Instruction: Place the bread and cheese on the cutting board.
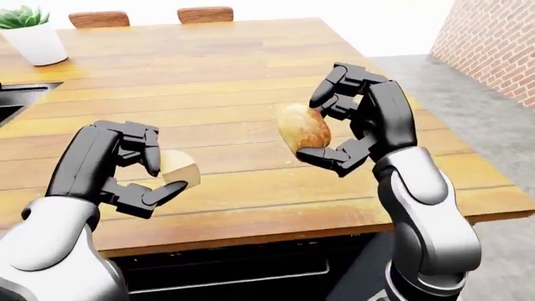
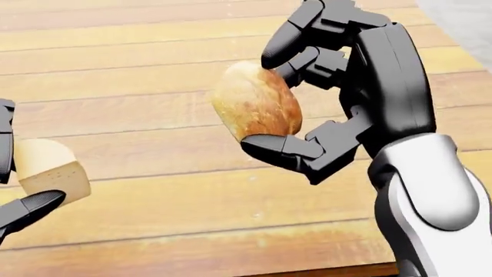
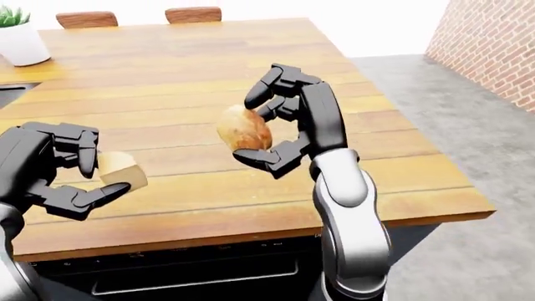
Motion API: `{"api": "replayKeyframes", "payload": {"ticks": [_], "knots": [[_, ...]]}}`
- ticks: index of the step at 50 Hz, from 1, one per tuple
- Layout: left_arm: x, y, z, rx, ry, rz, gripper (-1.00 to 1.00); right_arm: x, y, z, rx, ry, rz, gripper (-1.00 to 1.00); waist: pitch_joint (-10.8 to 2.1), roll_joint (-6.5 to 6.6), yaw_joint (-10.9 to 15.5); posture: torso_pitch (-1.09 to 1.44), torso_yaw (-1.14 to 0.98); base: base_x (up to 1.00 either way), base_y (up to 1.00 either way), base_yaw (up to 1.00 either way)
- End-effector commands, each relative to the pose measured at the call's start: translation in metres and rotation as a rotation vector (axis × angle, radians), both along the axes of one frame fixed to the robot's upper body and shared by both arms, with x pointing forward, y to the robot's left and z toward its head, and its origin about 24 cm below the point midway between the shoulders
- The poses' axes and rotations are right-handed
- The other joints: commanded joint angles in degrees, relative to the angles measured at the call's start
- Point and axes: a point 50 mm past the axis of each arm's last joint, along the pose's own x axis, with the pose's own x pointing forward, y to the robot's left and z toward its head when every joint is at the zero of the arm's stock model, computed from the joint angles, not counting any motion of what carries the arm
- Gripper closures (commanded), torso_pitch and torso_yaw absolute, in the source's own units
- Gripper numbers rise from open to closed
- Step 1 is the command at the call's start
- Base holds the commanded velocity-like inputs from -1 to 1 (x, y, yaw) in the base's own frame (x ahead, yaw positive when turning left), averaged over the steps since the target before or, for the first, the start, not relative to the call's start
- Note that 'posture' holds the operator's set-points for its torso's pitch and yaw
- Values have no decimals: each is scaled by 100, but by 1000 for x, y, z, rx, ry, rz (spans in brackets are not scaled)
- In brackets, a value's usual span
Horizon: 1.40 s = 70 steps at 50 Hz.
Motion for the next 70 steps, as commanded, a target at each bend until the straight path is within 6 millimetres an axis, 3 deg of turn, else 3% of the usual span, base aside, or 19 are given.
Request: {"api": "replayKeyframes", "payload": {"ticks": [1, 4, 6, 7, 9, 11, 17, 20, 21, 34, 35, 38, 42, 44, 45, 53, 63, 65, 70], "knots": [[-2, -2, 7, 25, -47, -3, 100, -6, -2, 14, 9, -91, -7, 100, -49, -3, -32, 0, 0, -36, 58, 0], [-1, -2, 6, 26, -45, -2, 100, -5, -1, 13, 9, -91, -6, 100, 39, -251, -117, 0, 0, -36, 57, 0], [-1, -2, 6, 27, -44, -2, 100, -5, -1, 13, 7, -93, -5, 100, -74, -634, -184, 0, 0, -35, 56, 0], [-1, -2, 6, 27, -45, -2, 100, -5, -1, 13, 5, -94, -6, 100, 41, -410, -245, 0, 0, -34, 57, 0], [-1, -2, 6, 28, -47, -2, 100, -4, 0, 13, 2, -98, -4, 100, -165, -478, -203, 0, 0, -23, 57, 0], [0, -3, 7, 29, -49, -4, 100, -4, 1, 13, -2, -100, -2, 100, -120, -451, -173, 0, 0, -18, 57, 0], [1, -3, 9, 31, -49, -8, 100, -3, 3, 15, -12, -108, 4, 100, 97, 7, -216, 0, 0, -5, 57, 0], [0, -3, 9, 32, -48, -9, 100, -3, 5, 15, -22, -115, 10, 100, -46, 714, -231, 0, 0, 0, 57, 0], [0, -3, 10, 32, -49, -11, 100, -3, 5, 16, -22, -117, 11, 100, 172, 265, -197, 0, 0, 0, 58, 0], [0, -3, 10, 37, -51, -9, 100, -5, 6, 16, -39, -128, 17, 100, 101, -395, -188, 0, 0, 0, 57, 0], [0, -3, 9, 37, -51, -8, 100, -5, 6, 17, -36, -127, 18, 100, 103, -264, -214, 0, 0, 0, 59, 0], [0, -3, 9, 37, -51, -9, 100, -4, 6, 16, -37, -127, 18, 100, -48, -408, -129, 0, 0, 0, 57, 0], [-1, -3, 9, 38, -50, -8, 100, -9, 4, 16, -39, -129, 17, 100, 108, 26, -151, 0, 0, 0, 41, 0], [-1, -3, 8, 39, -47, -9, 100, -8, 5, 15, -39, -128, 18, 100, -68, 648, -99, 0, 0, 0, 42, 0], [0, -3, 8, 39, -46, -8, 100, -8, 5, 15, -38, -129, 18, 100, 67, 263, -123, 0, 0, 0, 41, 0], [0, -3, 6, 38, -43, -8, 100, -8, 4, 14, -39, -130, 19, 100, 90, -79, -98, 0, 0, 0, 38, 0], [2, -4, 3, 36, -37, -9, 100, -7, 8, 11, -62, -136, 30, 100, -19, -411, -108, 0, 0, 0, 17, 0], [2, -4, 2, 36, -36, -8, 100, -5, 7, 9, -73, -133, 27, 100, 21, -264, -114, 0, 0, 0, 14, 0], [1, -4, 3, 38, -36, -8, 100, -5, 7, 10, -87, -143, 22, 100, -42, -429, -31, 0, 0, 1, 41, 0]]}}
